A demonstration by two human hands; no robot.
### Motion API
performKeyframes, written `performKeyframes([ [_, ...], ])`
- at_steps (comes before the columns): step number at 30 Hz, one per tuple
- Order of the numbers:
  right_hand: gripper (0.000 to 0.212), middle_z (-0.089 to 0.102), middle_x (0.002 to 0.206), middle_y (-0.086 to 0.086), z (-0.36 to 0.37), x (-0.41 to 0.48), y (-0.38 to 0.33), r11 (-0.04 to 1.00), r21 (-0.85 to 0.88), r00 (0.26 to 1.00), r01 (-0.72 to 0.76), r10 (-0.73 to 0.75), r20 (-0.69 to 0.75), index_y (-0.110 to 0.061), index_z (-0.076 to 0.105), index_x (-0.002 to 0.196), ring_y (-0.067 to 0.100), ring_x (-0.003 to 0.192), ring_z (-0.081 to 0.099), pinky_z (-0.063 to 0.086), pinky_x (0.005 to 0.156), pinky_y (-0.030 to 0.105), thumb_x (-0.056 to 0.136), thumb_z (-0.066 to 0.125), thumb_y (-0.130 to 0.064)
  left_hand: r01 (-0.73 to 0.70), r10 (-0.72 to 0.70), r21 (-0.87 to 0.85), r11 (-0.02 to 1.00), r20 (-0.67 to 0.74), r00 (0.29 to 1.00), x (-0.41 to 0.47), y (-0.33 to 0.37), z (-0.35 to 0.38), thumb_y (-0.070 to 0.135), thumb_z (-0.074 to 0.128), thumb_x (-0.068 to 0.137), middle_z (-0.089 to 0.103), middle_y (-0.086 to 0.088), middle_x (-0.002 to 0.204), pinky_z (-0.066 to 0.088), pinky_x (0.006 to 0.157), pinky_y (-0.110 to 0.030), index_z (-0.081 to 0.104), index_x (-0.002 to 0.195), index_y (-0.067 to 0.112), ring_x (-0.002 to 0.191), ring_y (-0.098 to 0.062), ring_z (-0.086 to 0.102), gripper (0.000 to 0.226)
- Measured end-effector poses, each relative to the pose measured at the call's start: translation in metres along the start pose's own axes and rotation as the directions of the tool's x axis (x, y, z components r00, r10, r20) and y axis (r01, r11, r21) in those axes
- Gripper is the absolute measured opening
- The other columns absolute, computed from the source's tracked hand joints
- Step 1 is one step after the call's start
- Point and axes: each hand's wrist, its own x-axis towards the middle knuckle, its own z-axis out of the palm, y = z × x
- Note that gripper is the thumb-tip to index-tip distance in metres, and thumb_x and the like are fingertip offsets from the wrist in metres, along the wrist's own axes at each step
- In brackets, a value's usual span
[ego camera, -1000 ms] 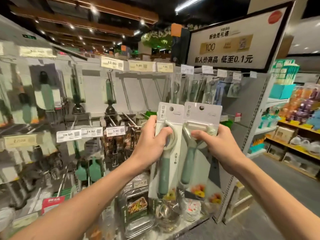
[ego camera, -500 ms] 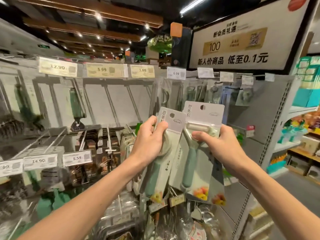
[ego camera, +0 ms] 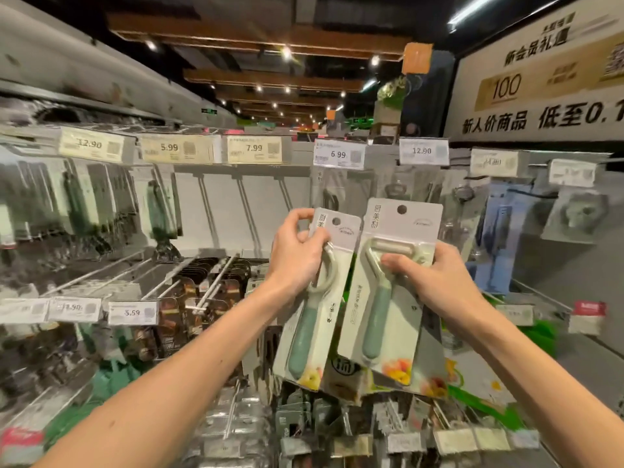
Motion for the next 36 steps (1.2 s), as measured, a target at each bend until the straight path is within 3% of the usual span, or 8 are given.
performKeyframes([
  [4,0.02,0.076,0.092,-0.016,-0.01,0.021,0.005,1.0,-0.007,0.998,0.027,-0.027,0.048,-0.025,0.072,0.097,0.002,0.085,0.071,0.056,0.071,0.017,0.086,0.071,-0.009,-0.05,0.061,0.107,0.993,-0.104,0.993,0.024,0.01,0.012,0.018,0.053,0.095,0.073,-0.008,0.089,0.041,0.049,-0.023,0.056,0.105,0.027,0.048,-0.012,0.049,0.014],
  [8,0.02,0.076,0.088,-0.017,-0.016,0.035,0.003,0.998,0.024,0.995,0.054,-0.056,0.082,-0.024,0.071,0.096,-0.001,0.081,0.07,0.054,0.068,0.014,0.086,0.07,-0.007,-0.097,0.119,0.178,0.979,-0.121,0.985,0.041,0.023,0.02,0.019,0.05,0.097,0.065,0.004,0.096,0.051,0.057,-0.035,0.053,0.121,0.029,0.062,-0.018,0.055,0.027],
  [12,0.019,0.076,0.086,-0.014,-0.022,0.047,0.002,0.997,0.021,0.992,0.073,-0.075,0.1,-0.024,0.071,0.094,-0.001,0.077,0.07,0.055,0.068,0.015,0.087,0.07,-0.006,-0.13,0.171,0.266,0.955,-0.137,0.976,0.051,0.026,0.025,0.012,0.045,0.099,0.056,0.013,0.096,0.043,0.047,-0.02,0.048,0.133,0.028,0.06,-0.018,0.05,0.038],
  [17,0.019,0.076,0.089,-0.01,-0.027,0.055,0.004,0.998,0.01,0.992,0.07,-0.07,0.102,-0.026,0.07,0.089,0.007,0.082,0.071,0.059,0.079,0.028,0.086,0.07,-0.007,-0.277,0.337,0.328,0.903,-0.14,0.931,0.053,0.017,0.027,0.008,0.046,0.098,0.055,0.003,0.136,0.054,0.082,-0.029,0.046,0.136,0.026,0.063,0.006,0.054,0.042],
  [19,0.018,0.076,0.093,-0.008,-0.029,0.058,0.005,0.997,0.006,0.991,0.07,-0.071,0.109,-0.026,0.07,0.09,0.012,0.088,0.072,0.06,0.083,0.034,0.086,0.07,-0.008,-0.334,0.402,0.379,0.863,-0.114,0.908,0.053,0.017,0.028,0.012,0.046,0.098,0.049,0.008,0.144,0.044,0.106,-0.045,0.041,0.138,0.036,0.099,-0.011,0.063,0.047],
  [21,0.019,0.076,0.093,-0.007,-0.03,0.061,0.006,0.997,0.006,0.991,0.078,-0.078,0.111,-0.026,0.07,0.092,0.015,0.089,0.072,0.06,0.081,0.034,0.086,0.07,-0.008,-0.36,0.434,0.442,0.822,-0.076,0.898,0.06,0.02,0.028,0.015,0.046,0.095,0.049,0.001,0.145,0.048,0.098,-0.059,0.033,0.137,0.049,0.103,-0.041,0.061,0.055],
  [25,0.021,0.076,0.097,-0.006,-0.032,0.069,0.007,0.996,0.012,0.989,0.085,-0.086,0.12,-0.021,0.071,0.103,0.016,0.091,0.072,0.06,0.081,0.037,0.085,0.071,-0.01,-0.406,0.481,0.511,0.757,-0.015,0.877,0.079,0.024,0.026,0.008,0.046,0.097,0.058,0.007,0.111,0.046,0.066,-0.005,0.03,0.146,0.041,0.06,-0.001,0.041,0.061],
  [36,0.019,0.076,0.097,-0.006,-0.027,0.083,0.018,0.995,-0.002,0.986,0.097,-0.096,0.139,-0.023,0.072,0.101,0.015,0.091,0.072,0.057,0.089,0.05,0.083,0.073,-0.015,-0.453,0.55,0.537,0.711,-0.024,0.835,0.111,0.023,0.029,0.001,0.048,0.095,0.054,0.005,0.126,0.05,0.092,-0.041,0.024,0.149,0.036,0.076,-0.026,0.06,0.068],
])
